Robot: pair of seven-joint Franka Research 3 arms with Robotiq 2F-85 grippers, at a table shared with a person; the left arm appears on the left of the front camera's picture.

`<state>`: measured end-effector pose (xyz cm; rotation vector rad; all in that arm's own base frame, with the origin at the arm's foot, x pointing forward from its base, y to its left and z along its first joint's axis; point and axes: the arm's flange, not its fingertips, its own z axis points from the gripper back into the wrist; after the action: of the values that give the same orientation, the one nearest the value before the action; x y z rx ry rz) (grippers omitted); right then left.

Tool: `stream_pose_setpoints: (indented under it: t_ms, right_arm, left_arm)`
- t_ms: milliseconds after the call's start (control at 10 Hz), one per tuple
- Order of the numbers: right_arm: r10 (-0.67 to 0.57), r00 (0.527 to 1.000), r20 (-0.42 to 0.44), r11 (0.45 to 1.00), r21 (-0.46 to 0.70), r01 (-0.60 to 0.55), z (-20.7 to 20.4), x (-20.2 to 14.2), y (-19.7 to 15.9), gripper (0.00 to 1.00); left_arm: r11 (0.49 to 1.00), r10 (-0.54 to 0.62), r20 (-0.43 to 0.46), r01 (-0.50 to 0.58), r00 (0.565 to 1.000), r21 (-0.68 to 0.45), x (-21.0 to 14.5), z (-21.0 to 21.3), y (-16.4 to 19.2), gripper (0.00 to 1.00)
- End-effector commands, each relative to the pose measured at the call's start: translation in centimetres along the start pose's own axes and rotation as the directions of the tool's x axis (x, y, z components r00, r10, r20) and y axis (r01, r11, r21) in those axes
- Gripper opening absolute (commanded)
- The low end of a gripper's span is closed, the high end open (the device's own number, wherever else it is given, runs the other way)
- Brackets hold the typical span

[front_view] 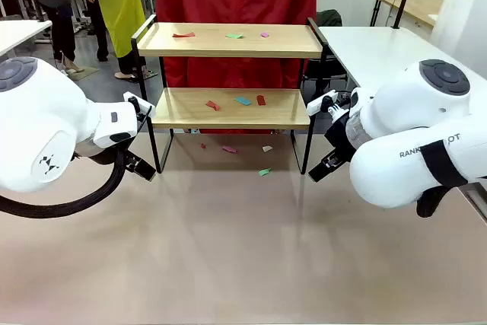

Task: Clean the shelf.
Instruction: Pick up the Duster handed by the human.

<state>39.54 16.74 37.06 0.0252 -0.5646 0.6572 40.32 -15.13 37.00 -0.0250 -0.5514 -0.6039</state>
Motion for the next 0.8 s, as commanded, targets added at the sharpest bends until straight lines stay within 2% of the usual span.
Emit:
stream_pose_setpoints:
  t_ms: [0, 700]
  right_arm:
    - [0.000, 1.000, 0.000, 1.000, 0.000, 0.000, 0.00, 0.00, 0.00, 1.00]
    - [0.000, 1.000, 0.000, 1.000, 0.000, 0.000, 0.00, 0.00, 0.00, 1.00]
  left_arm:
    - [1.000, 0.000, 0.000, 0.000, 1.000, 0.000, 0.01, 0.01, 0.00, 1.00]
    - [1.000, 0.000, 0.000, 0.000, 1.000, 0.000, 0.01, 0.01, 0.00, 1.00]
